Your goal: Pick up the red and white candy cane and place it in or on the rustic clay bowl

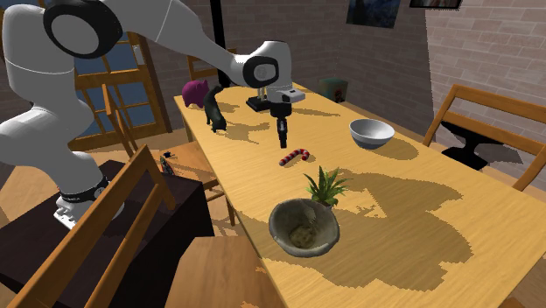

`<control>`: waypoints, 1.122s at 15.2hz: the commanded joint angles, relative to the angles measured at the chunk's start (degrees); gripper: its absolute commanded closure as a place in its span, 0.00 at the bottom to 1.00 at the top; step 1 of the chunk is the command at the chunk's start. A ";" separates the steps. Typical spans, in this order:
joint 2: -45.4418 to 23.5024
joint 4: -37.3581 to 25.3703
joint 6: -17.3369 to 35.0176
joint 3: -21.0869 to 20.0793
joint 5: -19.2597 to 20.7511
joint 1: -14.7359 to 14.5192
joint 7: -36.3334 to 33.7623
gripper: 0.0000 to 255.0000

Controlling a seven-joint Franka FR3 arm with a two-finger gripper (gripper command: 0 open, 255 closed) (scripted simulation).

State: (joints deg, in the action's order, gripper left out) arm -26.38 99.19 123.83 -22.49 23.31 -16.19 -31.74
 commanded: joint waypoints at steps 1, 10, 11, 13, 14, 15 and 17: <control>0.00 0.00 0.00 0.00 0.00 0.00 0.00 1.00; -16.61 -21.63 -6.30 1.07 -1.49 -6.77 -6.87 0.00; -19.35 -25.64 -7.57 1.26 -1.83 -7.86 -7.56 0.00; -25.42 -35.01 -10.68 1.68 -2.57 -10.24 -8.67 0.00; -28.35 -39.75 -12.34 1.88 -2.91 -11.39 -8.99 0.00; -28.69 -39.58 -11.83 1.97 -2.83 -11.38 -9.04 0.00; -29.39 -39.28 -10.84 2.12 -2.66 -11.38 -9.14 0.00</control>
State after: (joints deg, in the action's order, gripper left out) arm -54.89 60.66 112.82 -20.49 20.61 -27.35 -40.76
